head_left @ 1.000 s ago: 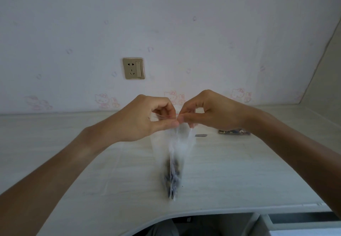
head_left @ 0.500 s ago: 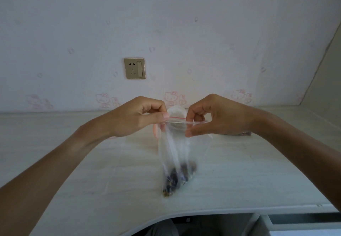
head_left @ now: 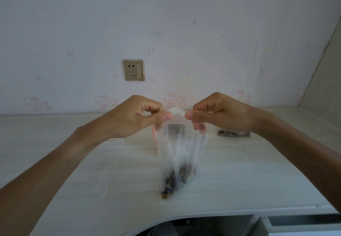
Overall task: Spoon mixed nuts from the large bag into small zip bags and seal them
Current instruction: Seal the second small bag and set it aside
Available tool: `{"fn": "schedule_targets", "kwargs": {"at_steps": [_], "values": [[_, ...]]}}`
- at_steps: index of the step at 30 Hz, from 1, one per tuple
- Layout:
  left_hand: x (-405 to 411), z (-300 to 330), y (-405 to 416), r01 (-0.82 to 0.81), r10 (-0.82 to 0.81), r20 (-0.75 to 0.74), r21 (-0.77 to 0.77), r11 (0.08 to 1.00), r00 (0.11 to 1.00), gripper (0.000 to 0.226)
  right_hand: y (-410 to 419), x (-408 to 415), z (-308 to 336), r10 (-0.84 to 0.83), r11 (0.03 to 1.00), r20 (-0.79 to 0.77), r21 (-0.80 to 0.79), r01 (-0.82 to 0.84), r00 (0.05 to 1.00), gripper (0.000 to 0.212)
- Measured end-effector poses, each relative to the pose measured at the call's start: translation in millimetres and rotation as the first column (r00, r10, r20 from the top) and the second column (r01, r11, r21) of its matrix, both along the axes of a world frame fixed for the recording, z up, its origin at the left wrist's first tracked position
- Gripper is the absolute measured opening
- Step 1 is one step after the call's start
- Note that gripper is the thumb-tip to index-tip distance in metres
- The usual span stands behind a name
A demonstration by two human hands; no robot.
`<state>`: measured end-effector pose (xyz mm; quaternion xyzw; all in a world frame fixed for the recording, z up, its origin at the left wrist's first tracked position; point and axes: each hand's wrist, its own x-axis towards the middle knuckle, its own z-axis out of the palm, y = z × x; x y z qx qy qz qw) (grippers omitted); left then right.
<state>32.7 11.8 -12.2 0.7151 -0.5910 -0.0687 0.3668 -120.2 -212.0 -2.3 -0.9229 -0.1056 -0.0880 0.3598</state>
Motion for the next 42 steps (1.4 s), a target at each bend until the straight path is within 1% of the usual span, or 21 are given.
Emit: {"fn": "schedule_targets", "kwargs": {"at_steps": [2, 4, 7, 10, 12, 15, 17, 20, 22, 25, 27, 30, 33, 36, 37, 38, 40, 42], "values": [[1.8, 1.9, 1.0, -0.008, 0.007, 0.016, 0.019, 1.000, 1.000, 0.041, 2.0, 0.1, -0.3, -0.013, 0.997, 0.006, -0.082, 0.014, 1.000, 0.052], [2.2, 1.7, 1.3, -0.008, 0.007, 0.032, 0.020, 1.000, 0.999, 0.045, 4.0, -0.7, -1.1, -0.041, 0.989, 0.023, -0.138, 0.043, 0.999, 0.055], [1.3, -1.8, 2.3, 0.004, -0.006, 0.094, 0.020, 1.000, 0.996, 0.043, 4.8, -3.0, -0.1, -0.049, 0.976, 0.066, -0.210, 0.062, 0.997, 0.051], [1.2, -3.4, 4.0, -0.029, 0.023, 0.165, 0.037, 0.999, 0.986, 0.040, 1.5, -0.9, 1.3, -0.011, 0.927, 0.096, -0.373, 0.046, 0.995, 0.040], [3.0, -3.0, 6.1, -0.034, 0.033, 0.152, 0.010, 0.999, 0.988, 0.036, -0.9, 0.6, 2.0, 0.007, 0.875, 0.147, -0.479, 0.065, 0.989, 0.035], [5.0, -2.3, 11.8, -0.040, 0.043, 0.122, -0.027, 0.999, 0.992, 0.030, -7.6, -0.1, 2.9, 0.005, 0.836, 0.221, -0.535, 0.117, 0.975, 0.032], [5.6, -5.1, 15.7, -0.048, 0.052, 0.069, -0.050, 0.998, 0.996, 0.025, -10.7, -2.0, 4.0, -0.041, 0.842, 0.208, -0.519, 0.146, 0.977, 0.027], [5.7, -14.3, 19.0, -0.047, 0.043, -0.039, -0.084, 0.995, 0.998, 0.017, -13.4, -1.6, 4.0, -0.056, 0.917, 0.146, -0.383, 0.108, 0.988, 0.020], [6.2, -21.9, 19.3, -0.035, 0.022, -0.111, -0.115, 0.993, 0.994, 0.018, -14.6, -2.3, 3.8, -0.071, 0.950, 0.128, -0.295, 0.106, 0.989, 0.019], [6.4, -32.8, 19.4, -0.061, 0.026, -0.203, -0.165, 0.984, 0.979, 0.015, -16.8, -4.9, 3.2, -0.090, 0.966, 0.080, -0.235, 0.107, 0.993, 0.022], [6.8, -37.9, 18.4, -0.075, 0.027, -0.241, -0.195, 0.978, 0.970, 0.013, -16.6, -5.5, 2.0, -0.074, 0.958, 0.109, -0.269, 0.101, 0.991, 0.029], [7.1, -42.8, 15.9, -0.091, 0.023, -0.285, -0.227, 0.970, 0.958, 0.015, -15.3, -4.6, 0.6, -0.056, 0.911, 0.180, -0.393, 0.124, 0.982, 0.045], [9.0, -46.5, 14.8, -0.092, 0.010, -0.317, -0.245, 0.965, 0.948, 0.015, -13.5, -4.3, 0.4, -0.017, 0.854, 0.277, -0.496, 0.158, 0.961, 0.041], [11.8, -50.1, 14.2, -0.093, 0.002, -0.326, -0.263, 0.960, 0.945, 0.019, -14.2, -1.9, -2.4, -0.013, 0.825, 0.378, -0.519, 0.224, 0.926, 0.037], [12.2, -51.6, 14.0, -0.099, 0.007, -0.324, -0.266, 0.959, 0.946, 0.021, -14.6, -0.8, -5.0, -0.027, 0.841, 0.404, -0.485, 0.239, 0.915, 0.035], [12.3, -53.2, 13.6, -0.106, 0.012, -0.325, -0.273, 0.956, 0.946, 0.022, -15.1, 0.1, -8.5, -0.051, 0.874, 0.428, -0.418, 0.248, 0.902, 0.031], [10.8, -57.3, 12.6, -0.124, 0.014, -0.345, -0.298, 0.946, 0.939, 0.024, -15.8, 0.6, -17.9, -0.128, 0.937, 0.480, -0.229, 0.264, 0.868, 0.024], [8.3, -61.3, 11.0, -0.150, 0.012, -0.384, -0.333, 0.931, 0.923, 0.028, -16.3, 0.8, -29.4, -0.223, 0.954, 0.521, -0.058, 0.295, 0.824, 0.022]]}}
